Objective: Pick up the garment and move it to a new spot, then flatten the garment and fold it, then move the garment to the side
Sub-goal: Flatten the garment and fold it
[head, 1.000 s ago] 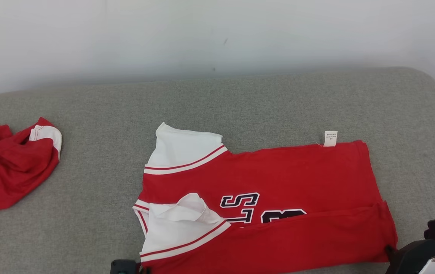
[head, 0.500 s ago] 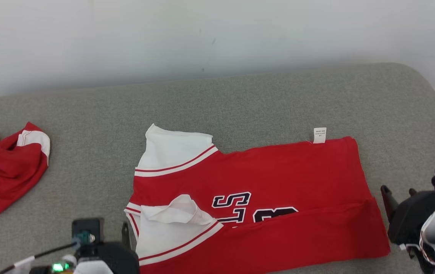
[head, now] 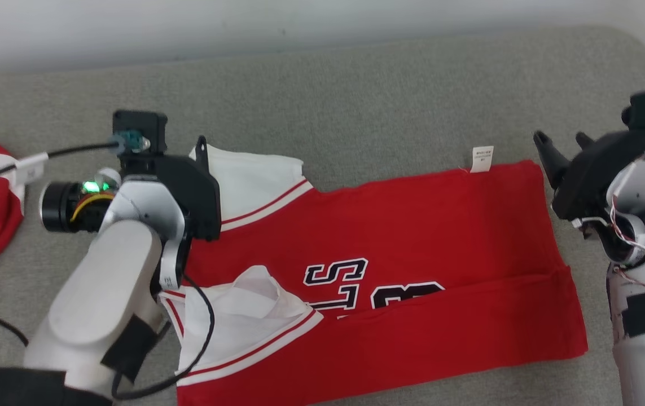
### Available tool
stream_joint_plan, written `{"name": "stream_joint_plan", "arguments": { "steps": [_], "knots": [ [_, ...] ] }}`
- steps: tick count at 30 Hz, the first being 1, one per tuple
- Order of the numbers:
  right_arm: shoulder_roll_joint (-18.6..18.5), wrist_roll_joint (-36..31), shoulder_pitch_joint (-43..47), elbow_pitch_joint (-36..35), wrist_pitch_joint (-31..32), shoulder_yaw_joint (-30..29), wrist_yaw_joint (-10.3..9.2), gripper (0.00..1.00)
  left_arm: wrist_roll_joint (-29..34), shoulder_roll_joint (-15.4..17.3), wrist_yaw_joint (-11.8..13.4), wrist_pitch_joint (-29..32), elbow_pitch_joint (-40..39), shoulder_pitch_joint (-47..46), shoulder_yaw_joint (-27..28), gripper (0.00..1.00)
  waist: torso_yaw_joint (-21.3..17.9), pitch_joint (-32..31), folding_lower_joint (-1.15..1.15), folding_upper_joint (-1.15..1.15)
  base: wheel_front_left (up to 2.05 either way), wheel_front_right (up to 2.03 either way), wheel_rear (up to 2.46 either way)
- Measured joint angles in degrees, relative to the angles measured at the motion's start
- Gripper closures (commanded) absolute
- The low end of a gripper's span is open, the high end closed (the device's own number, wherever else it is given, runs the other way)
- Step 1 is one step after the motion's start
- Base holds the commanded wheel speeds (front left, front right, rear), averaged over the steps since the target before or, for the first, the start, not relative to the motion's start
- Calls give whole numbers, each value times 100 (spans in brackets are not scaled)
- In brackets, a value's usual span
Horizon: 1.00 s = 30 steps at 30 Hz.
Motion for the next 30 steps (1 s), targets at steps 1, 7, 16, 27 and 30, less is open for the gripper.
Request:
{"name": "stream_joint_plan", "arguments": {
  "steps": [1,7,16,27,30],
  "knots": [
    [-13,40,-179,88,-8,108,0,0,0,-21,-59,37,216,-209,1,0,-25,89,0,0,0,0,0],
    [-186,187,-940,637,-102,631,0,0,-15,-111,-248,578,1232,-1106,-83,0,-225,590,0,0,0,0,0],
    [-463,477,-1308,1004,-381,1079,0,0,112,-9,-135,1305,1775,-1643,-253,0,-462,1127,1,1,0,0,0],
    [-555,535,-1455,1084,-437,1216,0,0,54,252,7,1651,1528,-1775,-162,0,-511,1179,-1,0,0,0,0],
    [-572,558,-1458,1088,-465,1211,0,0,-1,283,45,1658,1293,-1801,-86,0,-508,1174,-1,0,0,0,0]
  ]
}}
